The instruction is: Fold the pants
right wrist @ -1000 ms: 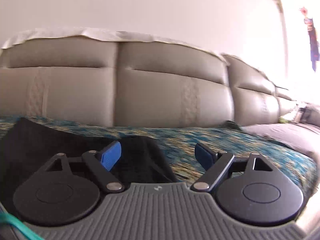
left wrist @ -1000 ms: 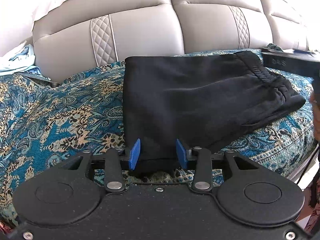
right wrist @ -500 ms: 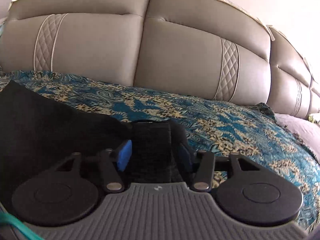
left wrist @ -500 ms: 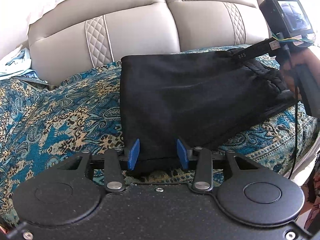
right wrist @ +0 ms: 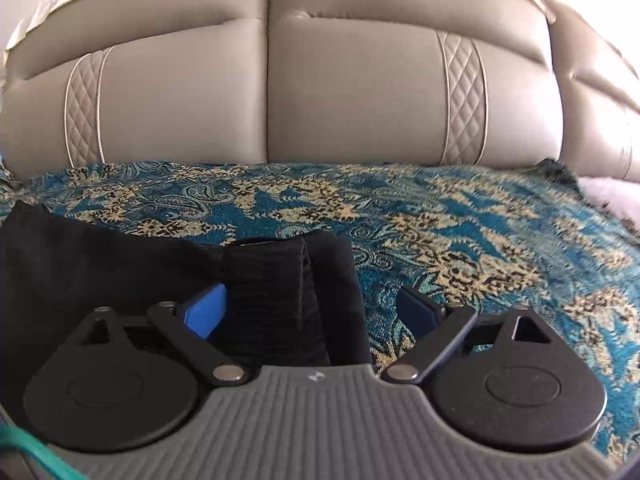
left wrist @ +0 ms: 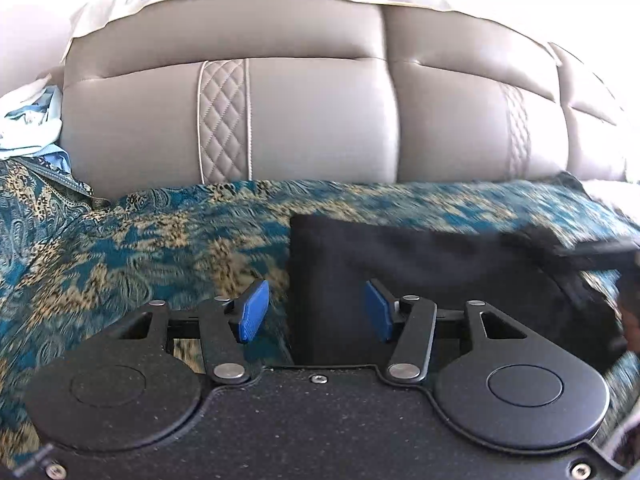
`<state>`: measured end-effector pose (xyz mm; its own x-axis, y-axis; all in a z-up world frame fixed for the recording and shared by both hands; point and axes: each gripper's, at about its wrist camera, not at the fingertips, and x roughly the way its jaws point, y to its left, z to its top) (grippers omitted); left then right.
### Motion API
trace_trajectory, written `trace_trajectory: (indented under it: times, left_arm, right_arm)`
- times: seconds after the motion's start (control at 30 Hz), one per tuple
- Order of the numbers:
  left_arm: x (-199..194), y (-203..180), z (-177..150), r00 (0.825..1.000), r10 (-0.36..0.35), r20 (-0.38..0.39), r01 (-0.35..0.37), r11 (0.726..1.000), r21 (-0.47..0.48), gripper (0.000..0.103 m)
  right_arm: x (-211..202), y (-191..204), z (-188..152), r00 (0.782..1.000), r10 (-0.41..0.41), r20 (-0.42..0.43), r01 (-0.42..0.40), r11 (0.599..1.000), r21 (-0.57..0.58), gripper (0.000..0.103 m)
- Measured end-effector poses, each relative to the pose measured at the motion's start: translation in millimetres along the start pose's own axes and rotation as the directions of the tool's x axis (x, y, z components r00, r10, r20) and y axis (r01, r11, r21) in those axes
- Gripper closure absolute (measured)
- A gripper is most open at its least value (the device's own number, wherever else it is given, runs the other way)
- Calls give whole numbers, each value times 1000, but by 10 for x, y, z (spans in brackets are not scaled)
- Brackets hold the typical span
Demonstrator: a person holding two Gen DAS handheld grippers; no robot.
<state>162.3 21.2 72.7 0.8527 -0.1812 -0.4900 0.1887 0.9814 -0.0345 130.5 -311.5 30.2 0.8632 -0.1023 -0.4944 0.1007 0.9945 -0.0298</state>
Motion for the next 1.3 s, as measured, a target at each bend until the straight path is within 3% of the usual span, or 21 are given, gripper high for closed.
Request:
trace_trajectory:
  times: [0.2,0.4,0.67,0.97,1.13,1.3]
  left_arm:
    - [517,154,129,998,-7,-63,4,999,-49,45]
    - [744,147,142,994,-11,-107,2,997,-82,45]
    - [861,22,135,991,-10,-131,5,999,-44,40]
    - [1026,-6,182,981,-71,-179,62,997,-52,33]
    - [1110,72,173,974,-125,-191,106,989,-106,29]
    - [1160,140,172,967,-184,-173,160,976,-145,32]
  right_arm:
    - [67,-150,-18,996,83,-20,-82,995,57,7]
    - [112,-252,-19,988,153,-20,-151,986,62,7]
    - [122,-259,-33,987,157,-12,-156,985,72,8]
    - [99,-256,-67,987,159,2,-158,984,86,8]
    - [90,-268,-72,983,184,8,-184,979,87,16]
    - [60,-254,-83,972,234,16,-235,968,90,34]
